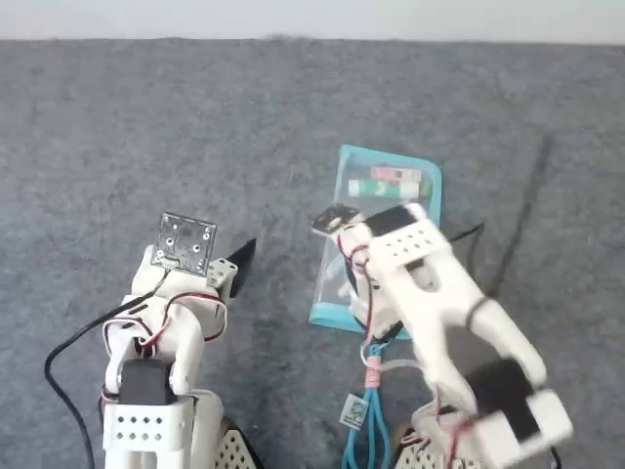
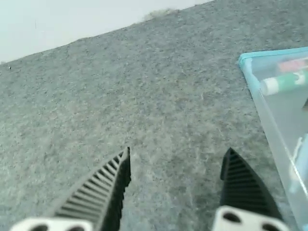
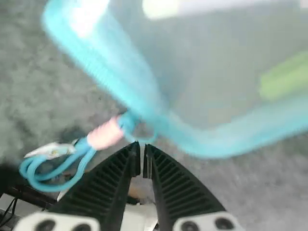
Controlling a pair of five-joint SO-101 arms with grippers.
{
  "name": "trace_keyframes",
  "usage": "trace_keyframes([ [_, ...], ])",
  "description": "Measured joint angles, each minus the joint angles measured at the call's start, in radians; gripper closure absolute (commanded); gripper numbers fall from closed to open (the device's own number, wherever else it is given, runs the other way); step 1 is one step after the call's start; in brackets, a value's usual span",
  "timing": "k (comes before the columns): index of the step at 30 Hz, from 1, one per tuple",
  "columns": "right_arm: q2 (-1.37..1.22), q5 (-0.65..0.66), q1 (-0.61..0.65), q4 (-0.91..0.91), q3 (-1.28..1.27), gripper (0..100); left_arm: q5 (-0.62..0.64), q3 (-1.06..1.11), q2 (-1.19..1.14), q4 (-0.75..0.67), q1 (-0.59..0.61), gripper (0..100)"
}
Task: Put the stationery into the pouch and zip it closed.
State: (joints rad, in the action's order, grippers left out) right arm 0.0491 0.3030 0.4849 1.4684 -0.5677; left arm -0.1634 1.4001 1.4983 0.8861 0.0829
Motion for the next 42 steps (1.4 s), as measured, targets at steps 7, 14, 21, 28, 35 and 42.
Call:
trace_keyframes([
  [7, -0.155, 0.0, -0.034, -0.077, 0.023, 99.1, 0.0, 0.0, 0.0, 0.0, 0.0, 72],
  [14, -0.325, 0.0, -0.183, -0.044, 0.302, 99.1, 0.003, 0.0, 0.0, 0.0, 0.0, 72],
  [21, -0.594, 0.0, -0.292, 0.012, 0.72, 99.1, 0.003, 0.023, 0.0, -0.011, 0.0, 72],
  [28, -0.787, -0.005, -0.344, 0.103, 1.103, 99.1, 0.003, 0.026, 0.0, -0.012, 0.0, 72],
  [35, -0.845, -0.006, -0.345, 0.264, 1.303, 99.1, 0.003, 0.026, 0.0, -0.012, 0.0, 72],
  [42, -0.781, -0.064, -0.345, 0.282, 1.275, 99.2, 0.003, 0.026, 0.0, -0.012, 0.0, 72],
])
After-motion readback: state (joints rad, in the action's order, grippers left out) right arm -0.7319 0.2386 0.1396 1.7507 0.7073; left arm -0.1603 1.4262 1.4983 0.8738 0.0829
